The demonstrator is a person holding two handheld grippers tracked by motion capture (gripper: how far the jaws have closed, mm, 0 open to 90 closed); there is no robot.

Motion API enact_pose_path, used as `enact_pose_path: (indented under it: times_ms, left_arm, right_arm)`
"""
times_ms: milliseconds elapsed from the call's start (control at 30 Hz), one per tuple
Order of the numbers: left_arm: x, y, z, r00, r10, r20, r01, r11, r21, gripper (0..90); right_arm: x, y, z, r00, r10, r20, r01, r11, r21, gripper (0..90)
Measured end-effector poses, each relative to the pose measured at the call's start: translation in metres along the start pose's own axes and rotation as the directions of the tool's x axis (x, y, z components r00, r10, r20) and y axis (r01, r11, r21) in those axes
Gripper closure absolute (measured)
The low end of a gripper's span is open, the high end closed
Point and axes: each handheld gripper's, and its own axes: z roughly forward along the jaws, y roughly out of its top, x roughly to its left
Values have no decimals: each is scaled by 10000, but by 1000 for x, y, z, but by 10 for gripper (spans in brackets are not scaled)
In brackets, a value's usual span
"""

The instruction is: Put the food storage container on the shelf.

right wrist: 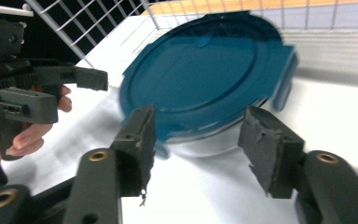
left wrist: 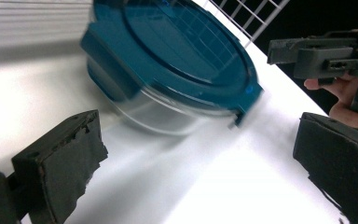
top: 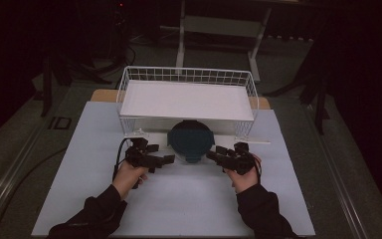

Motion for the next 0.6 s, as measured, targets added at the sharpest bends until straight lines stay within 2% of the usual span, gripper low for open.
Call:
enact_pose_path:
  times_ms: [167, 200, 233, 300, 333, 367, 400, 433, 500, 533, 600]
  left_arm:
    - [-13, -5, -13, 9985, 547, -30, -546, 9983, 187, 17]
    - [-18, -7, -19, 9978, 654, -135, -652, 9978, 145, 17]
    - [-18, -7, -19, 9978, 654, -135, -652, 9978, 145, 17]
    - [-21, -9, -25, 9977, 645, -222, -644, 9979, 64, 17]
    - [-25, -12, -30, 9972, 665, -334, -666, 9978, -8, 17]
    - [-25, -12, -30, 9972, 665, -334, -666, 9978, -8, 17]
    - [-28, -14, -36, 9952, 888, -399, -887, 9960, 41, 17]
    - [-28, -14, -36, 9952, 888, -399, -887, 9960, 41, 17]
    - [-32, -17, -41, 9931, 1067, -483, -1069, 9943, -12, 17]
    - [-33, -19, -46, 9928, 1109, -457, -1112, 9938, -44, 17]
    - [-34, -21, -48, 9926, 1119, -481, -1125, 9936, -87, 17]
  right_arm:
    - [14, -10, -3, 9992, -224, -319, 232, 9995, 237, 539]
    - [19, -13, -1, 9982, -388, -450, 407, 9983, 413, 609]
    - [19, -13, -1, 9982, -388, -450, 407, 9983, 413, 609]
    - [24, -15, 1, 9975, -591, -390, 612, 9965, 561, 653]
    - [27, -17, 3, 9966, -803, -202, 814, 9948, 609, 701]
    - [27, -17, 3, 9966, -803, -202, 814, 9948, 609, 701]
    - [29, -18, 6, 9963, -832, -231, 848, 9935, 759, 750]
    - [29, -18, 6, 9963, -832, -231, 848, 9935, 759, 750]
    - [31, -19, 10, 9954, -951, -111, 957, 9915, 879, 817]
    - [32, -20, 14, 9950, -989, -157, 1000, 9894, 1053, 889]
    - [34, -21, 18, 9947, -1003, -241, 1024, 9877, 1180, 900]
